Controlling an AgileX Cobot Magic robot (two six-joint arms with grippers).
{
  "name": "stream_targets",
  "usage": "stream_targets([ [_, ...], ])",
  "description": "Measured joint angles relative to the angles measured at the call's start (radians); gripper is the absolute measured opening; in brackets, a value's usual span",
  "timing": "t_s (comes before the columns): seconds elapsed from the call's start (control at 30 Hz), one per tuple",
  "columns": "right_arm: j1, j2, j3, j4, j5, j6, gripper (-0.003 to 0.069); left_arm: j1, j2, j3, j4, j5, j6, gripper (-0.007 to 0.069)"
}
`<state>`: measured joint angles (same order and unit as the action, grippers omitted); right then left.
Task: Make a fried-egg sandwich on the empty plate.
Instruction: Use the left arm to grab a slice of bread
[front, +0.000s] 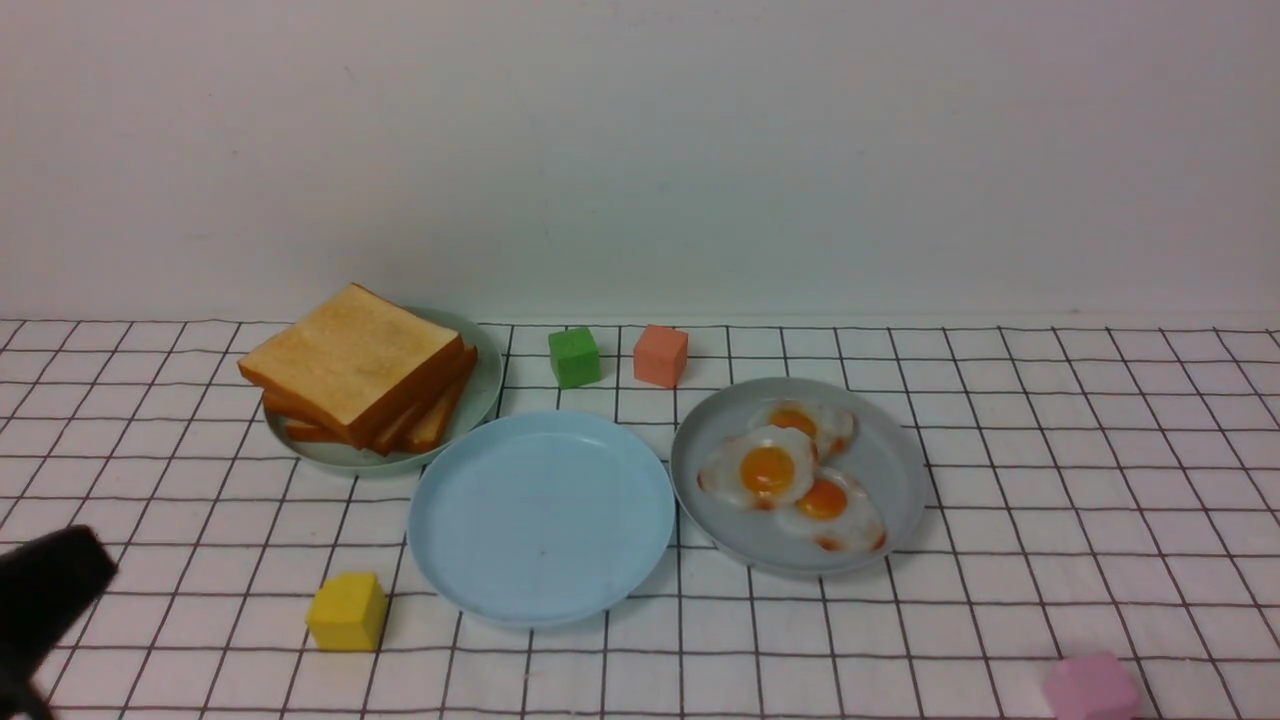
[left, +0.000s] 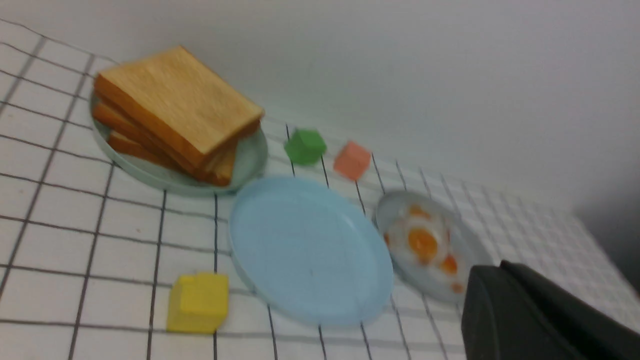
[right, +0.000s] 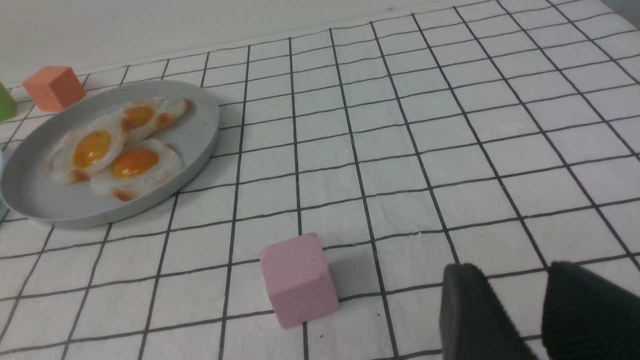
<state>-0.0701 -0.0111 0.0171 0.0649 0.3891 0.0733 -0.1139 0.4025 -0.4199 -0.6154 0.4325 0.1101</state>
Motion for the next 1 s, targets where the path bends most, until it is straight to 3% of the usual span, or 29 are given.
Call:
stream_targets([
  [0.23, 0.0, 0.0, 0.0, 0.017, -0.01, 0.019, 0.0241, -0.084, 0.335, -0.257, 0.125, 0.303, 0.024, -0.0013],
  [0.47, 0.0, 0.0, 0.009, 0.401, -0.173, 0.264, 0.0241, -0.091, 0.467, -0.341, 0.155, 0.355, -0.023, -0.0013],
  [0.6, 0.003, 0.0, -0.002, 0.51, -0.223, 0.28, 0.0241, -0.135, 0.486, -0.344, 0.186, 0.348, -0.021, -0.0013],
  [0.73, 0.049, 0.041, -0.169, 0.491, 0.001, 0.177, 0.0213, -0.146, 0.582, -0.393, 0.221, 0.362, -0.02, -0.0013],
  [0.9, 0.119, 0.268, -0.51, 0.377, 0.38, -0.098, 0.0072, -0.147, 0.778, -0.52, 0.31, 0.386, -0.02, -0.0013],
  [1.0, 0.143, 0.4, -0.662, 0.341, 0.562, -0.198, -0.0003, -0.147, 0.88, -0.575, 0.361, 0.361, -0.02, -0.0013],
])
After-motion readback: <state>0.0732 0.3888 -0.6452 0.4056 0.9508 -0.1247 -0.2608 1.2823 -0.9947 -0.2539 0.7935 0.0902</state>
